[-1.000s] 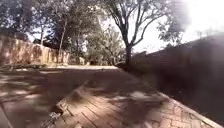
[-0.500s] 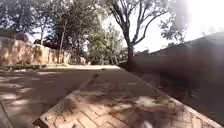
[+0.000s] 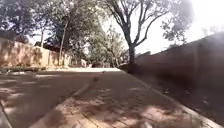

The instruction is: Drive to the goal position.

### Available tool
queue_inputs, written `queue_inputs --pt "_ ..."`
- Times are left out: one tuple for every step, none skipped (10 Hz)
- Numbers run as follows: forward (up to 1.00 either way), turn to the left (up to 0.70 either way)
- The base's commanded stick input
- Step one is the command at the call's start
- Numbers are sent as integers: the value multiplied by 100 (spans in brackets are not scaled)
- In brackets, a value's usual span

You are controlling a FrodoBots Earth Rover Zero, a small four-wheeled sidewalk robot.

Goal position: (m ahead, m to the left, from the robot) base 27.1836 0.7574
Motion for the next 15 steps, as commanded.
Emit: queue_inputs --pt "70 0" --pt "70 0" --pt "70 0" --pt "70 0" --pt "70 -4" --pt "70 -29" --pt "70 -35" --pt "70 -32" --pt "70 -6" --pt "70 0" --pt "70 0" --pt "70 0" --pt "70 0" --pt "70 0" --pt "70 0"
